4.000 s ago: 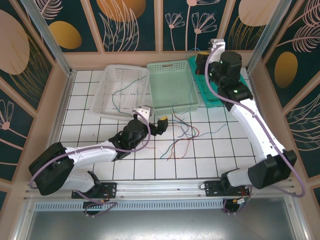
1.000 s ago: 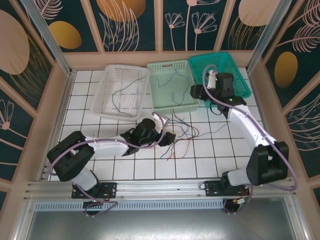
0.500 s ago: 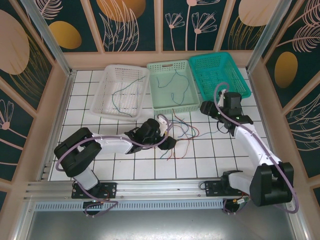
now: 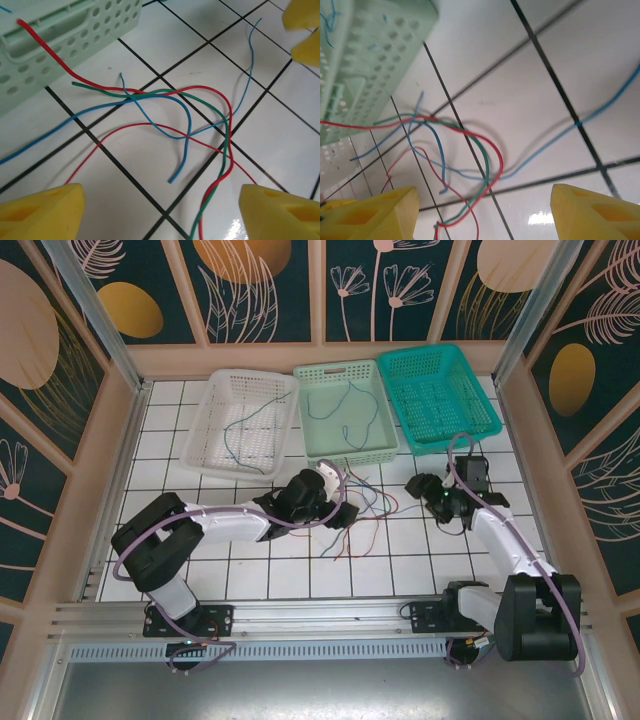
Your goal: Untangle the cables
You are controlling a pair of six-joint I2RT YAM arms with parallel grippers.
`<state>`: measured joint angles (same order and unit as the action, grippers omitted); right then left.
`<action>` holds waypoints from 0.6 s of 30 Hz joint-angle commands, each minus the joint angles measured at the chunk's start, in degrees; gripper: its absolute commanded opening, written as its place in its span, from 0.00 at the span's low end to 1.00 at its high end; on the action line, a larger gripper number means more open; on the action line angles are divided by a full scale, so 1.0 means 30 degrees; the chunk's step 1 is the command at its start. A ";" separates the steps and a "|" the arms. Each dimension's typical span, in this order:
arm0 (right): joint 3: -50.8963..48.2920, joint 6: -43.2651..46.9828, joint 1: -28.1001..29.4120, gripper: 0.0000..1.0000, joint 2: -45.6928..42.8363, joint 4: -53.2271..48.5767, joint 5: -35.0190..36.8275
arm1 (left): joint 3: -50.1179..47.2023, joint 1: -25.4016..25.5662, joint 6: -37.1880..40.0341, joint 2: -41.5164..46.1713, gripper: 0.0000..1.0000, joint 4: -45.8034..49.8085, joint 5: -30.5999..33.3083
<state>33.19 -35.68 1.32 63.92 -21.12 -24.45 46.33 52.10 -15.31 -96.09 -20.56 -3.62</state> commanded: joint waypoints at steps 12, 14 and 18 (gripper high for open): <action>0.0294 -0.1586 -0.0369 0.67 0.4144 -0.0674 -0.1137 | -0.1577 0.0038 0.1016 0.1298 0.98 -0.2644 0.1043; 0.0488 -0.1699 -0.0437 0.67 0.4645 -0.0460 -0.1208 | -0.1744 0.0041 0.1169 0.1408 0.98 -0.2829 0.0999; 0.1040 -0.1082 -0.1159 0.65 0.6002 -0.0881 -0.1310 | -0.2144 0.0042 0.1403 0.1722 0.99 -0.2950 0.1233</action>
<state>34.44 -39.55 -0.32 79.35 -23.51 -28.93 41.08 52.10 -12.82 -92.92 -26.87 -0.82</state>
